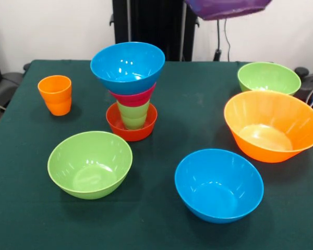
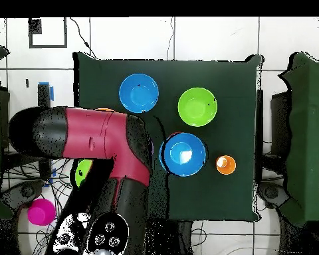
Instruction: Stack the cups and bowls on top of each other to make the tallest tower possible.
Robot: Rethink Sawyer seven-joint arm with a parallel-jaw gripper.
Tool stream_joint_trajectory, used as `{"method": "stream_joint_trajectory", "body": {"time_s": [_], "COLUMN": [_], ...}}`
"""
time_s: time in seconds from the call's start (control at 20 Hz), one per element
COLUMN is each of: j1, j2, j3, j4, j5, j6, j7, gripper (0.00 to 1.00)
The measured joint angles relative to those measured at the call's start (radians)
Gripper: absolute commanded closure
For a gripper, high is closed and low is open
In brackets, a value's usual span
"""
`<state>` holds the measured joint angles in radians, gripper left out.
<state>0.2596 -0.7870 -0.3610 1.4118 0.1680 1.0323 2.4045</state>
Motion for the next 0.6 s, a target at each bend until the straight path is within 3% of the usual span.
{"method": "stream_joint_trajectory", "body": {"time_s": [0.6], "j1": [0.042], "j2": [0.094], "j3": [-0.016], "j4": [-0.019], "j5": [0.000], "j6": [0.033], "j7": [0.000], "gripper": [1.00]}}
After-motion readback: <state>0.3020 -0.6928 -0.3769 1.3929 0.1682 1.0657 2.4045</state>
